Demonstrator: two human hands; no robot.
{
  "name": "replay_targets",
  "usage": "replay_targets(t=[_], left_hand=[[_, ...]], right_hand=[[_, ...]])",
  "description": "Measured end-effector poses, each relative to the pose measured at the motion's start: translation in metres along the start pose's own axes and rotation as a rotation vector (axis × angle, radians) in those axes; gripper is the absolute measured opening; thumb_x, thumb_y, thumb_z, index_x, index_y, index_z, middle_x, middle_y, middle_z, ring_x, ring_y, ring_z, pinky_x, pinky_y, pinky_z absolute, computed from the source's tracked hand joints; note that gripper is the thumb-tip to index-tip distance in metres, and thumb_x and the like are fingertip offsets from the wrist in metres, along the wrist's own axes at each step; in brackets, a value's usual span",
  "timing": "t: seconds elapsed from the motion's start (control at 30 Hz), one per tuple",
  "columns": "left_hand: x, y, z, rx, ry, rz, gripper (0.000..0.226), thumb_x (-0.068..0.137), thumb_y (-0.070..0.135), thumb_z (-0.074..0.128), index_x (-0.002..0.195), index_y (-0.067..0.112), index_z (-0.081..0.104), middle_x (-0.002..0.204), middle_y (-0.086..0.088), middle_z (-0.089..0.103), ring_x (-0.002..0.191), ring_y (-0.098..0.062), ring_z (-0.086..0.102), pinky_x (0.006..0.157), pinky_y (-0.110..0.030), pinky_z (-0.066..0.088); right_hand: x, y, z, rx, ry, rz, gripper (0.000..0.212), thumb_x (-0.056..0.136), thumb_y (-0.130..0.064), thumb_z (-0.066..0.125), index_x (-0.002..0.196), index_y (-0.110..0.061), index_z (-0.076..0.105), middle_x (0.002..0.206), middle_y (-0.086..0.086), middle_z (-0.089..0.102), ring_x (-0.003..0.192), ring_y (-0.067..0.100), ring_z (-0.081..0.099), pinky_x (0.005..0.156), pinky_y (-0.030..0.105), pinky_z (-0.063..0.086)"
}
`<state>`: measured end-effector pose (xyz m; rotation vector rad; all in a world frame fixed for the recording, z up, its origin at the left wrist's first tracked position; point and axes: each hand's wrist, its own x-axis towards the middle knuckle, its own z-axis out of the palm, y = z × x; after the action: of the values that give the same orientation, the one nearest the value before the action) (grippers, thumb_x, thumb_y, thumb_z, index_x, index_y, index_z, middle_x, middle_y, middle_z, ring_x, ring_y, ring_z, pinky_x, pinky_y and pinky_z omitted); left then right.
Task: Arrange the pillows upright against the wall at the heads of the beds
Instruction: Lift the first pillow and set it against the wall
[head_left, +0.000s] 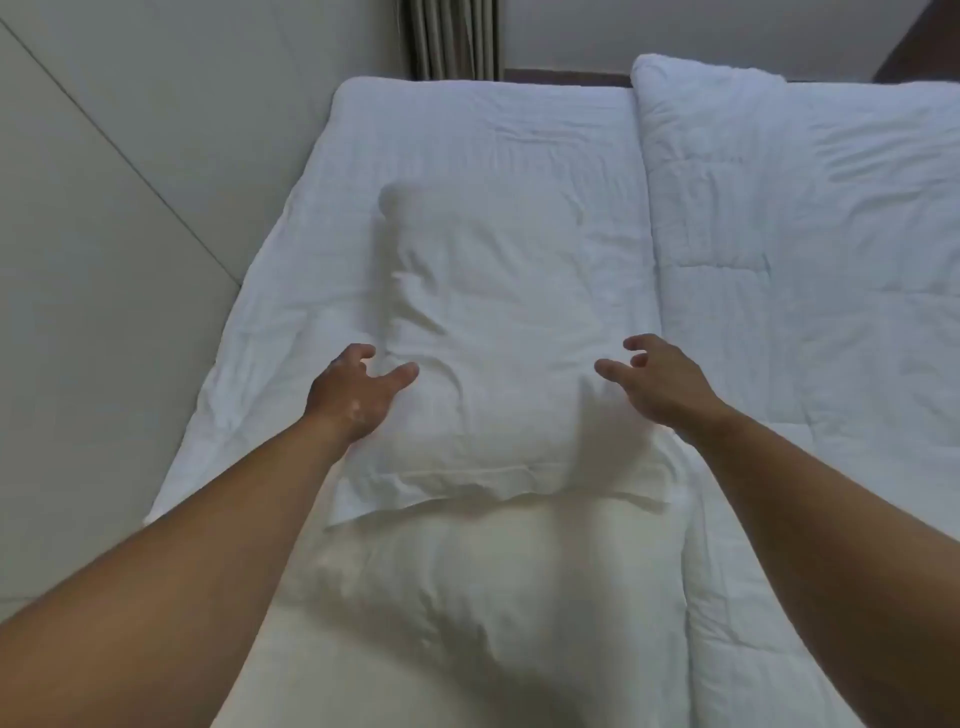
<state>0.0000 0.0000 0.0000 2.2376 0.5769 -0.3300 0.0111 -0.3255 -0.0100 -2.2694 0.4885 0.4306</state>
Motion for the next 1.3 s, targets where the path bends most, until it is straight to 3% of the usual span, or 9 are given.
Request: replay_targets(t=[0.2, 0.4, 0.6, 0.7, 0.8, 0.9, 0.97, 1.1, 1.3], left_hand=[[0.055, 0.005, 0.040, 0.010, -0.128, -0.107, 0.108, 0.069, 0.084, 0.056, 0.156, 0.028, 0.025, 0.157, -0.011, 0.039, 0.140, -0.034, 0.041, 0.112, -0.043, 0.035], [0.090, -0.013, 0.074, 0.003, -0.131, -0.081, 0.116, 0.064, 0.087, 0.057, 0.158, 0.033, 0.016, 0.154, -0.014, 0.042, 0.139, -0.033, 0.043, 0.110, -0.040, 0.036], [0.106, -0.035, 0.109, 0.078, -0.015, -0.057, 0.117, 0.062, 0.086, 0.060, 0.158, 0.037, 0.013, 0.149, -0.015, 0.048, 0.135, -0.035, 0.048, 0.108, -0.042, 0.038], [0.107, -0.042, 0.111, 0.061, -0.004, -0.034, 0.114, 0.062, 0.082, 0.065, 0.157, 0.038, 0.018, 0.150, -0.008, 0.050, 0.133, -0.033, 0.050, 0.107, -0.041, 0.040], [0.102, -0.043, 0.104, -0.054, -0.010, -0.013, 0.113, 0.062, 0.072, 0.075, 0.156, 0.037, 0.024, 0.150, -0.002, 0.051, 0.132, -0.030, 0.053, 0.107, -0.037, 0.042], [0.088, -0.036, 0.091, -0.151, -0.010, 0.045, 0.106, 0.066, 0.060, 0.081, 0.155, 0.031, 0.031, 0.143, 0.000, 0.056, 0.132, -0.025, 0.051, 0.105, -0.031, 0.040], [0.078, -0.031, 0.080, -0.199, 0.001, 0.086, 0.102, 0.062, 0.061, 0.081, 0.151, 0.030, 0.039, 0.131, 0.003, 0.063, 0.123, -0.022, 0.057, 0.105, -0.036, 0.045], [0.051, -0.020, 0.045, -0.251, 0.056, 0.179, 0.085, 0.062, 0.055, 0.081, 0.139, 0.029, 0.054, 0.124, 0.007, 0.067, 0.116, -0.017, 0.061, 0.102, -0.039, 0.049], [0.000, -0.021, -0.029, -0.306, 0.160, 0.292, 0.071, 0.074, 0.038, 0.085, 0.139, 0.030, 0.055, 0.122, 0.020, 0.064, 0.108, 0.001, 0.059, 0.095, -0.023, 0.044]], right_hand=[[0.056, 0.003, 0.033, 0.011, -0.117, 0.078, 0.094, 0.082, -0.070, 0.068, 0.158, -0.025, 0.037, 0.160, 0.002, 0.045, 0.142, 0.027, 0.047, 0.109, 0.038, 0.036], [0.095, 0.026, 0.053, 0.194, -0.191, 0.071, 0.094, 0.068, -0.074, 0.077, 0.150, -0.040, 0.046, 0.131, -0.013, 0.064, 0.115, 0.015, 0.064, 0.099, 0.034, 0.047], [0.122, 0.052, 0.085, 0.230, -0.151, 0.112, 0.118, 0.049, -0.080, 0.085, 0.152, -0.044, 0.039, 0.133, -0.014, 0.067, 0.118, 0.016, 0.066, 0.107, 0.038, 0.048], [0.119, 0.052, 0.091, 0.242, -0.130, 0.079, 0.103, 0.056, -0.069, 0.089, 0.147, -0.043, 0.048, 0.124, -0.018, 0.069, 0.113, 0.013, 0.066, 0.103, 0.036, 0.049], [0.108, 0.045, 0.088, 0.259, -0.084, 0.027, 0.077, 0.060, -0.057, 0.093, 0.128, -0.040, 0.062, 0.113, -0.018, 0.074, 0.105, 0.009, 0.069, 0.099, 0.036, 0.053], [0.090, 0.032, 0.076, 0.308, -0.034, -0.033, 0.055, 0.063, -0.040, 0.095, 0.111, -0.038, 0.068, 0.098, -0.017, 0.079, 0.091, 0.002, 0.073, 0.086, 0.032, 0.055], [0.074, 0.018, 0.064, 0.363, -0.013, -0.079, 0.045, 0.068, -0.025, 0.095, 0.103, -0.034, 0.069, 0.089, -0.024, 0.078, 0.078, -0.006, 0.073, 0.075, 0.024, 0.053], [0.039, -0.011, 0.047, 0.402, 0.052, -0.170, 0.043, 0.071, -0.009, 0.092, 0.099, -0.031, 0.069, 0.083, -0.028, 0.076, 0.073, -0.009, 0.071, 0.061, 0.008, 0.051], [-0.038, -0.057, 0.047, 0.484, 0.066, -0.239, 0.048, 0.072, -0.009, 0.090, 0.108, -0.034, 0.071, 0.094, -0.020, 0.078, 0.080, -0.003, 0.073, 0.067, 0.016, 0.054]])
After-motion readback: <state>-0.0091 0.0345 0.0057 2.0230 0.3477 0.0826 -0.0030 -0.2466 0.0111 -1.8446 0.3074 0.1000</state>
